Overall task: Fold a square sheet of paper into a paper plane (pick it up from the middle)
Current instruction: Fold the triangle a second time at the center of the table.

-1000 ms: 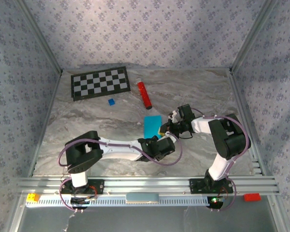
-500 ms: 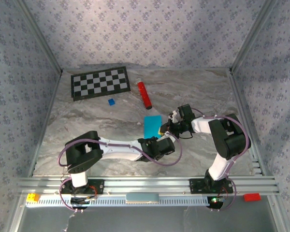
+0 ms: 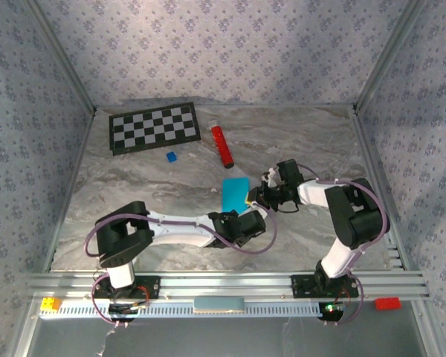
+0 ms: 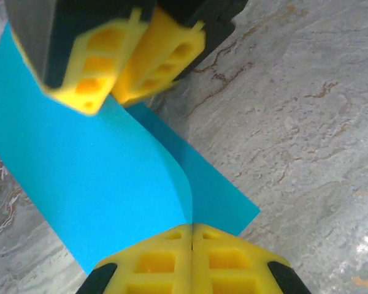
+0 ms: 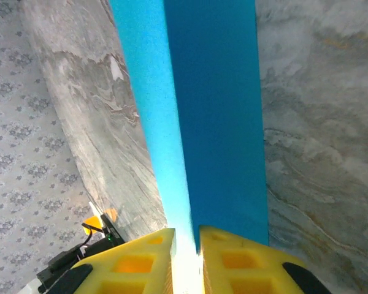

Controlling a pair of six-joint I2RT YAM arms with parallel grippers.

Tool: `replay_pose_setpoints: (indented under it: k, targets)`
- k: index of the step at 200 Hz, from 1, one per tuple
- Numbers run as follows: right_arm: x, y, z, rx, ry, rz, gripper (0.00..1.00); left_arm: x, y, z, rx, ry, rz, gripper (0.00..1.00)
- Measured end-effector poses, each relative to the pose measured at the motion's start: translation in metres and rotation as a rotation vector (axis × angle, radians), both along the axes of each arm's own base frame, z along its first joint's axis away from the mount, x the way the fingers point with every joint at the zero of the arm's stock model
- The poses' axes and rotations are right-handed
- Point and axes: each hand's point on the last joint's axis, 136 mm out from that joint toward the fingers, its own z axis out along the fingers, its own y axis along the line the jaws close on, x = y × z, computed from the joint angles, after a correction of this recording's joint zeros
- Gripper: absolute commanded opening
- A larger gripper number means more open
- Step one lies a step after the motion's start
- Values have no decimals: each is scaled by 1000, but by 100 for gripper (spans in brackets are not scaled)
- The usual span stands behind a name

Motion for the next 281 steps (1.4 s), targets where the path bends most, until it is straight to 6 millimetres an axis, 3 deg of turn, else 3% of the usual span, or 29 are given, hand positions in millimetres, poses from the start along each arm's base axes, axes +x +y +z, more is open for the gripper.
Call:
replay_pose_setpoints:
  k: [27,40,72,129,191,241,281]
  targets:
    - [6,-19,8,-28,-44,-47,37,5,5,7,-100,81,24,0]
    - [8,-30,11,-45,-63,-79,39,8,7,11,-161,129,37,0]
    - [7,-52,17,-80,-89,-140,38,14,11,16,-290,244,64,0]
    - [-13,-58,13,-113,-111,-143,25,16,3,20,-452,415,76,0]
    - [-38,-42,20,-94,-171,-63,15,22,-1,28,-576,511,96,0]
    - [-55,-21,2,-76,-90,44,9,19,-4,22,-580,547,97,0]
    - [-55,-8,1,-83,-87,87,8,19,-4,18,-571,553,101,0]
